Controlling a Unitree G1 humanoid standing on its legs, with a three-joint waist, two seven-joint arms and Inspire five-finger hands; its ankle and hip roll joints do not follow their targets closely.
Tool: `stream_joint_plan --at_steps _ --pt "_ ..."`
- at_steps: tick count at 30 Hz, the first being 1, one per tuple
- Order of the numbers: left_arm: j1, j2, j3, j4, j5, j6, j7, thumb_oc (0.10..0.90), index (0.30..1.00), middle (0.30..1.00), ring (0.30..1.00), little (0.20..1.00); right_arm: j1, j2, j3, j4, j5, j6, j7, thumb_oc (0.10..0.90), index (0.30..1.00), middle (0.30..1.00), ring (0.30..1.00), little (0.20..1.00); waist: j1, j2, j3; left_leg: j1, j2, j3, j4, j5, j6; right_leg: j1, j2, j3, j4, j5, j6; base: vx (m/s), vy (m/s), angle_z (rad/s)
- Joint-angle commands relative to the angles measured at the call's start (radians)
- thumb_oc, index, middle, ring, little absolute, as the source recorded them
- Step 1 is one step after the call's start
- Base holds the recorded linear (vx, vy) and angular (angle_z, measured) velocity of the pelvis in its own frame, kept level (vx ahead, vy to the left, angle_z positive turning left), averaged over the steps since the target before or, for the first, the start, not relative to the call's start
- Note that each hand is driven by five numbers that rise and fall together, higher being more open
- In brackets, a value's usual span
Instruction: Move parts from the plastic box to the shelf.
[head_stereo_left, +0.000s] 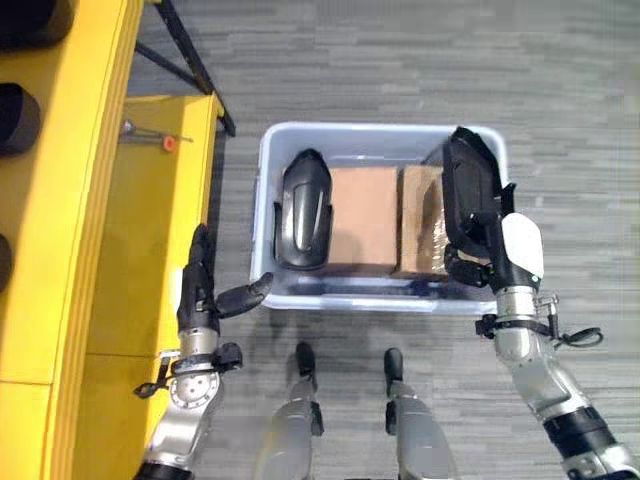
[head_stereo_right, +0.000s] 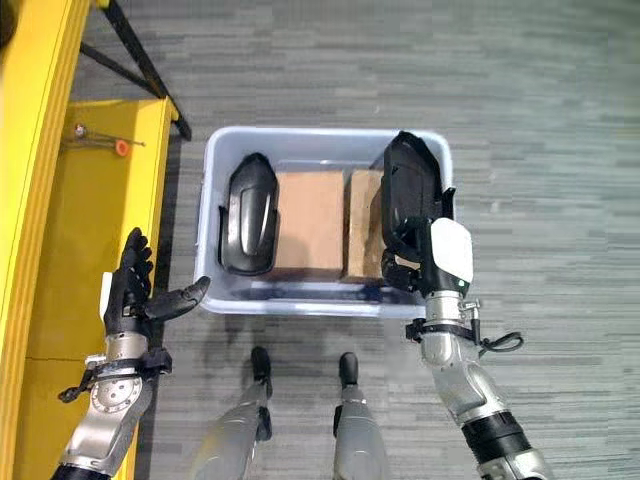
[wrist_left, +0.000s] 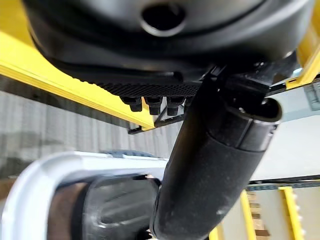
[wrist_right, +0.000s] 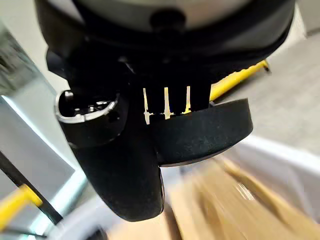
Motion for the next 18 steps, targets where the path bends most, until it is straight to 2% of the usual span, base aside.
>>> stream_joint_plan --at_steps 1,7,9,13,16,18 --pt "0.022 0.054 0.042 -0.036 0.052 -0.060 -0.021 0.900 1.000 1.000 1.000 1.000 -0.058 -0.027 -0.062 -0.035 -0.067 -0.141 -0.030 0.400 0.300 0.300 0.300 0.300 0.014 -0.033 -0.193 0.055 0.038 -0.035 0.015 -0.100 -0.018 -0.039 -0.046 0.012 -0.010 0.041 0.055 0.16 -0.010 -0.05" --pt "0.103 0.024 0.056 -0.006 0.082 -0.039 -0.055 0.900 1.000 1.000 1.000 1.000 0.017 -0.033 -0.065 -0.164 -0.052 -0.203 0.050 0.400 0.300 0.300 0.300 0.300 0.007 -0.050 -0.331 0.130 0.049 -0.032 -0.024 -0.106 -0.015 0.029 -0.034 -0.001 -0.026 0.022 0.055 0.10 -0.014 0.04" --pt "0.117 0.012 0.056 0.002 0.082 -0.036 -0.051 0.900 1.000 1.000 1.000 1.000 0.025 -0.025 -0.044 -0.171 -0.036 -0.211 0.068 0.400 0.300 0.300 0.300 0.300 0.009 -0.048 -0.351 0.144 0.052 -0.035 -0.023 -0.103 -0.010 0.032 -0.028 0.004 -0.003 0.011 0.045 0.06 -0.034 -0.03" --pt "0.129 0.001 0.046 0.011 0.082 -0.031 -0.044 0.900 1.000 1.000 1.000 1.000 0.036 -0.013 -0.020 -0.182 -0.006 -0.219 0.096 0.400 0.300 0.300 0.300 0.300 0.015 -0.038 -0.365 0.162 0.074 -0.053 -0.014 -0.101 -0.014 0.035 -0.002 -0.010 0.088 -0.059 0.023 0.02 -0.078 -0.02" --pt "0.130 -0.005 0.040 0.013 0.079 -0.033 -0.038 0.900 1.000 1.000 1.000 1.000 0.015 -0.018 0.010 -0.182 0.001 -0.227 0.104 0.400 0.300 0.300 0.300 0.300 0.025 -0.037 -0.370 0.163 0.091 -0.066 0.007 -0.098 -0.022 0.044 0.018 -0.024 0.113 -0.090 0.006 -0.01 -0.166 0.19" --pt "0.116 -0.005 0.046 0.005 0.080 -0.039 -0.010 0.900 1.000 1.000 1.000 1.000 -0.086 -0.023 0.076 -0.151 0.018 -0.235 0.100 0.400 0.300 0.300 0.300 0.300 0.056 -0.041 -0.358 0.131 0.136 -0.099 0.055 -0.072 -0.043 0.049 0.059 -0.056 0.138 -0.121 -0.025 -0.16 -0.397 0.22"
